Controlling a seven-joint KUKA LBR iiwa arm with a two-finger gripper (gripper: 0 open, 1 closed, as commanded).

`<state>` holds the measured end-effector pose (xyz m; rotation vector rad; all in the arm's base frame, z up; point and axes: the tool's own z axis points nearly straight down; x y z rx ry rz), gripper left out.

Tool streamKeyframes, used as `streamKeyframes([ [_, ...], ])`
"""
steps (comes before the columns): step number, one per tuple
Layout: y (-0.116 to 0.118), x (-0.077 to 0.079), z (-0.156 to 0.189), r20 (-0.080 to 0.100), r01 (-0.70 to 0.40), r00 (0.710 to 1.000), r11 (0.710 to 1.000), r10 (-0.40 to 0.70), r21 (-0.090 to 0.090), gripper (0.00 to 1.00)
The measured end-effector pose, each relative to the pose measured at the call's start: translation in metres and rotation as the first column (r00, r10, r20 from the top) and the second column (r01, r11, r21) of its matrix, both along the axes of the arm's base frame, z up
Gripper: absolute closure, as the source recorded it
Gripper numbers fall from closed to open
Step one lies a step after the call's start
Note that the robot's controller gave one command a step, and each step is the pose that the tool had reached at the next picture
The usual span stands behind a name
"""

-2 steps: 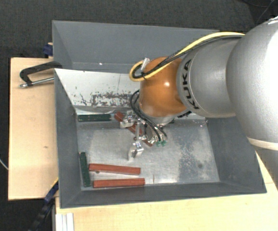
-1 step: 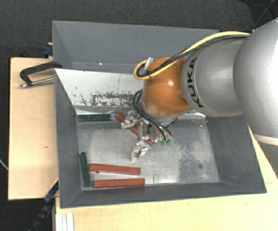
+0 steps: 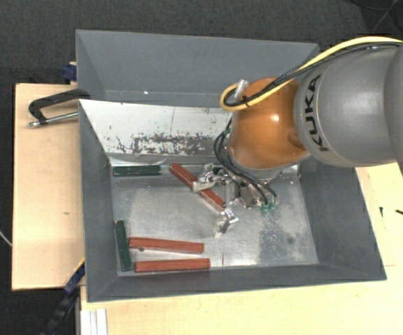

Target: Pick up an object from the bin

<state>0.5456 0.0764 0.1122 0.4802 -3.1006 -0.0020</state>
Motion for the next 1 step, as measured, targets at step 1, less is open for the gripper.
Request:
streamKeyframes([
  [1, -0.0392, 0.0101, 0.0291, 0.012, 0.075, 0.997, 0.997, -0.075, 0.003, 0.00],
])
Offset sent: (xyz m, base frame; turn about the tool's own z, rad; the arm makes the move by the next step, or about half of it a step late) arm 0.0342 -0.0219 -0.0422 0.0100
